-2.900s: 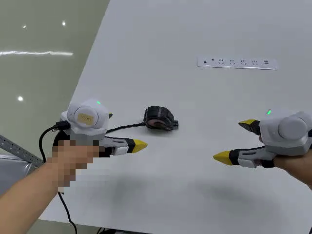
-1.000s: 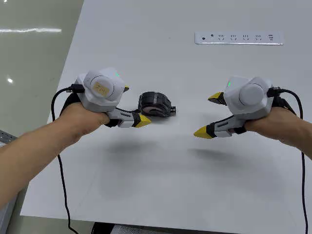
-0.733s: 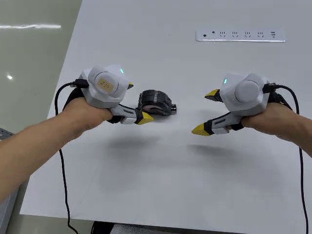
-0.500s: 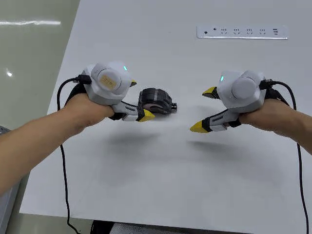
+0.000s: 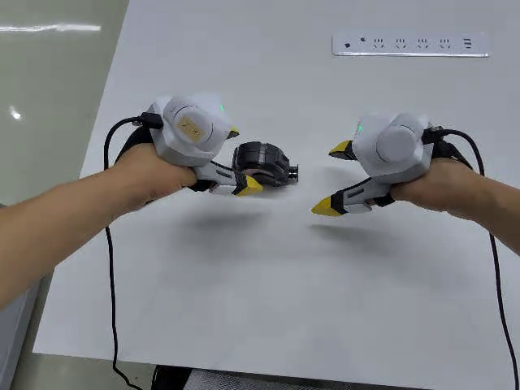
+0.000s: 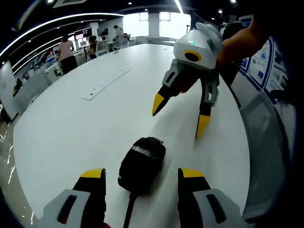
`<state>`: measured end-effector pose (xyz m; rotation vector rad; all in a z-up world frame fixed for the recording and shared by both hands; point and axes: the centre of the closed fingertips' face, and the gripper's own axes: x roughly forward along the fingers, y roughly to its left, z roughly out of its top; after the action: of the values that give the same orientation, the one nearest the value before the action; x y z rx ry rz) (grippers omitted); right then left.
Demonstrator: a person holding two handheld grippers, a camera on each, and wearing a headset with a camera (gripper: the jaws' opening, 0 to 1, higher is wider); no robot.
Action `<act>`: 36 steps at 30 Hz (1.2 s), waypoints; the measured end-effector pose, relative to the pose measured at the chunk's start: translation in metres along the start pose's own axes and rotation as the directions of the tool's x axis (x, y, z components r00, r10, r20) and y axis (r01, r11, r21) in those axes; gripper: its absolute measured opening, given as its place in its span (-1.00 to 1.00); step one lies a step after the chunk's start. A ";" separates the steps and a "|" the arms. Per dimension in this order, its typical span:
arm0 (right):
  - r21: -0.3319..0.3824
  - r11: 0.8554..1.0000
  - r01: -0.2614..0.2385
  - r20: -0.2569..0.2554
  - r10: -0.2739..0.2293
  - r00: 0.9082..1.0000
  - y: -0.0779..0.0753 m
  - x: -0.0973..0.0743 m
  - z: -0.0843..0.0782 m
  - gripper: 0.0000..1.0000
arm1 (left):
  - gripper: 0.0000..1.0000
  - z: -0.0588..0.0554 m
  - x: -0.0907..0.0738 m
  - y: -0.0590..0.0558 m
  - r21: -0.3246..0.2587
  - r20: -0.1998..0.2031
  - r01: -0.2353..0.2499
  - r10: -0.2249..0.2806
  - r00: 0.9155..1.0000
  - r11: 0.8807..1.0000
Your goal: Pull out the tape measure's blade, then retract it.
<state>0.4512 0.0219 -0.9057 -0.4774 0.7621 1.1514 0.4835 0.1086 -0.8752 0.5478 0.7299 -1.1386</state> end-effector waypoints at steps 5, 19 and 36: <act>-0.027 1.000 -0.010 0.000 0.010 1.000 -0.001 0.005 0.002 0.21 | 0.12 0.001 0.005 0.000 0.025 -0.004 0.017 -0.017 1.000 1.000; -0.079 0.996 -0.035 -0.003 0.035 0.999 -0.004 0.022 0.009 0.07 | 0.02 0.003 0.014 -0.001 0.096 -0.026 0.068 -0.066 0.998 0.993; -0.136 0.989 -0.060 0.003 0.061 0.998 -0.006 0.037 0.016 -0.16 | -0.08 0.003 0.026 0.001 0.174 -0.060 0.125 -0.117 0.991 0.977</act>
<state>0.4691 0.0547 -0.9230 -0.5672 0.6989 1.2669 0.4909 0.0914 -0.8928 0.6909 0.7154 -1.3160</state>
